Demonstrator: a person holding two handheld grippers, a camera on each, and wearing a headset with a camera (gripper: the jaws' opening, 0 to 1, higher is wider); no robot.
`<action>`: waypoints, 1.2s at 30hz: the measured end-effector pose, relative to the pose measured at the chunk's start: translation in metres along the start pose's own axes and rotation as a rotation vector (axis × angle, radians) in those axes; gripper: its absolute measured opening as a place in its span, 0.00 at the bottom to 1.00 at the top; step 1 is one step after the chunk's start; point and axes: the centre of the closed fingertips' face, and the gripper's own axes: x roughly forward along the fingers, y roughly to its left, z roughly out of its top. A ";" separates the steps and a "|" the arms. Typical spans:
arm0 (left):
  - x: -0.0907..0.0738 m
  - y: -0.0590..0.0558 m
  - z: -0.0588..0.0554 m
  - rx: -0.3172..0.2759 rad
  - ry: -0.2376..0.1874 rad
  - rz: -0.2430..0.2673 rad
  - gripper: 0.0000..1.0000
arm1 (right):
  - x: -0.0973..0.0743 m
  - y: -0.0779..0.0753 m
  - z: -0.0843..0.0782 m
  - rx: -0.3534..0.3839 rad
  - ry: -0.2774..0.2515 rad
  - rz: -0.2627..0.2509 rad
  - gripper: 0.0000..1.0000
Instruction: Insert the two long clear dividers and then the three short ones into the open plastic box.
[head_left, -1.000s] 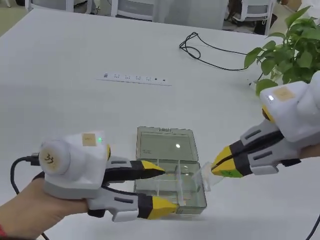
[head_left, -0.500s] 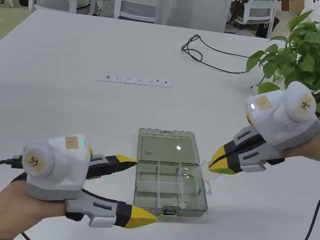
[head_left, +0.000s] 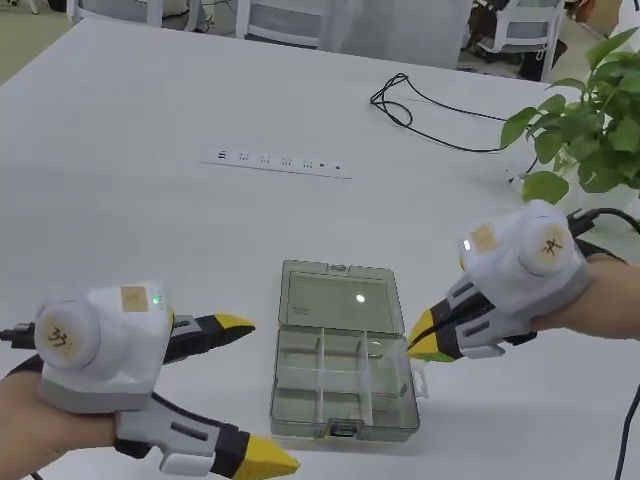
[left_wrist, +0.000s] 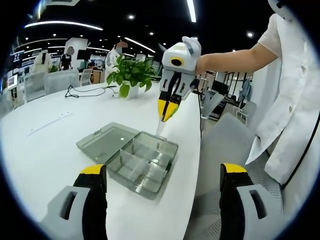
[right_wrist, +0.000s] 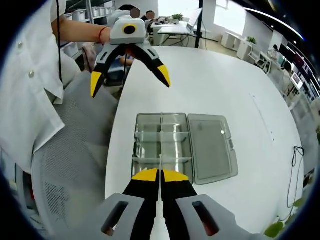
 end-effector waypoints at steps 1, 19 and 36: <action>0.000 0.001 0.000 -0.002 -0.002 0.002 0.98 | 0.003 -0.001 -0.001 -0.009 0.010 0.000 0.03; 0.001 0.002 -0.001 -0.013 -0.006 0.005 0.99 | 0.019 -0.005 -0.006 -0.019 0.045 0.024 0.03; 0.003 0.001 -0.001 -0.018 -0.009 0.003 0.99 | 0.019 -0.004 -0.006 -0.028 0.060 0.038 0.03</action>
